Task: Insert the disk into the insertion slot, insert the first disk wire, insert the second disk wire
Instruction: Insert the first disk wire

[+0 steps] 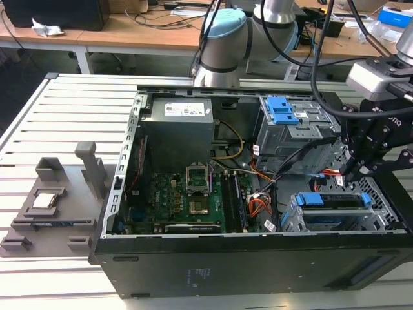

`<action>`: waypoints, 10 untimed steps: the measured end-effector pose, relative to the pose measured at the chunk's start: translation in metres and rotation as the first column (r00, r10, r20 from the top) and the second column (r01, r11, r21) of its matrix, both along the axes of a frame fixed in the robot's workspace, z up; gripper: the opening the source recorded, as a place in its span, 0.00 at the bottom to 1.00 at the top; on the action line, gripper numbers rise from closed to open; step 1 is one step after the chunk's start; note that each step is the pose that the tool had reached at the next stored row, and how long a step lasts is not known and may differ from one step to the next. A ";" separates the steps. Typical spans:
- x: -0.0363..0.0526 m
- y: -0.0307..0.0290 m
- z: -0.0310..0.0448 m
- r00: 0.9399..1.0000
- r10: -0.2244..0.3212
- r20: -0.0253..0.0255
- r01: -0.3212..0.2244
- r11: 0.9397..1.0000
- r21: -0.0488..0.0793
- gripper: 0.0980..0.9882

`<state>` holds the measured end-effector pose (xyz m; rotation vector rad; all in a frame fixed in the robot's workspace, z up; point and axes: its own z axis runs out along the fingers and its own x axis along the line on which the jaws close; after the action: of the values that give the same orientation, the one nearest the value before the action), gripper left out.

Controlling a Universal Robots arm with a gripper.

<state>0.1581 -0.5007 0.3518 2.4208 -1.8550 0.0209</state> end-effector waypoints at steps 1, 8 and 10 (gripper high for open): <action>-0.0005 -0.0025 -0.0002 1.000 0.000 0.000 0.000 1.000 0.000 0.09; -0.0018 -0.0184 -0.0035 1.000 0.000 0.000 0.000 1.000 0.000 0.09; -0.0018 -0.0224 -0.0044 1.000 0.000 0.000 0.000 1.000 0.000 0.09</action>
<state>0.1563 -0.5232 0.3475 2.4209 -1.8549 0.0209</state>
